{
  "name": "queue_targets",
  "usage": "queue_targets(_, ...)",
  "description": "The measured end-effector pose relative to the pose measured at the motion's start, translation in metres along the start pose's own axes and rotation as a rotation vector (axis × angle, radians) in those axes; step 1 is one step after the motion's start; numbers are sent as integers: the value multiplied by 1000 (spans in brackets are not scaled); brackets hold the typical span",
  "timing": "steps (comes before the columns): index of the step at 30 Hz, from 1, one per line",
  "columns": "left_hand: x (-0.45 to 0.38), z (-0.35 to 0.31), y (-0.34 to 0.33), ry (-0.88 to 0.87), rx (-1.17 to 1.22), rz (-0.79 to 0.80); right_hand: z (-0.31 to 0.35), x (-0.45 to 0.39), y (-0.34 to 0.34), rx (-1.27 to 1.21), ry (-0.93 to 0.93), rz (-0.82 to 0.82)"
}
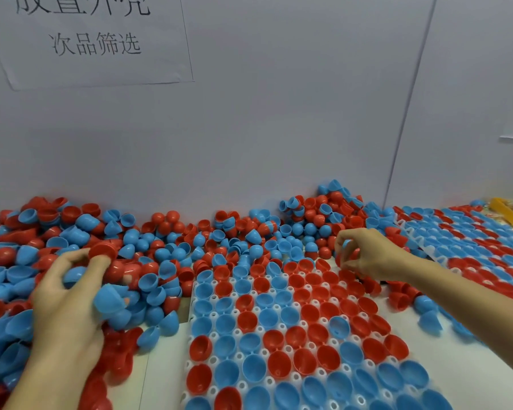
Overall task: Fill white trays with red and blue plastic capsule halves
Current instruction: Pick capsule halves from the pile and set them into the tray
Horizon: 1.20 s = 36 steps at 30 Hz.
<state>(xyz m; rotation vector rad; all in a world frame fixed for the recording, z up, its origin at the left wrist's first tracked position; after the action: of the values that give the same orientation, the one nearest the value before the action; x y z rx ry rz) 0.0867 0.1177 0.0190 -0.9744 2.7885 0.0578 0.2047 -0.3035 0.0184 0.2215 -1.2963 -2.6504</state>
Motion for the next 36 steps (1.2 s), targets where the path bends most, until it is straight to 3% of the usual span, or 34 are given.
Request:
queue_targets(5, -4, 0, 13, -128, -275, -70, -2, 0, -1, -39, 20, -40)
queue_targets(9, -13, 3, 16, -231, -666, -36, 2, 9, 0, -79, 13, -56)
queue_targets(13, -8, 3, 5, -183, -999, 46, 16, 32, 8, -128, 77, -244)
queue_targets(15, -2, 0, -1, -164, -1138, 89, 20, 53, 9, -151, 69, -250)
queue_targets(21, 11, -16, -14, -177, -1266, 22, 2, 131, 5, -152, -86, -240)
queue_targets(26, 8, -26, -21, -386, -1081, -33, -9, 172, 3, -213, -175, -210)
queue_targets(30, -12, -30, -16, -348, -1240, 70, -5, 184, 5, -232, -201, -182)
queue_targets(33, -20, -42, -6, -221, -1407, 170, -6, 188, 7, -215, -236, -149)
queue_targets(36, -12, -59, -1, -300, -1519, 109, -10, 191, 4, -206, -318, -90)
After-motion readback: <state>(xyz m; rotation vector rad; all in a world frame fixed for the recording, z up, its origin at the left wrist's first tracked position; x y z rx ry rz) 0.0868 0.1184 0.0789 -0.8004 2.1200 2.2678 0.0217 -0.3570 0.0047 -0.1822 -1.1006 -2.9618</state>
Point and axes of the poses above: each hand's wrist, its own x-axis away from the middle knuckle, its own y-axis out of the back of the hand, z = x × y, the point moved 3 cm from there along -x, towards the middle knuckle, and after that the axes turned 13 degrees about -x, right-handed, at the moved point
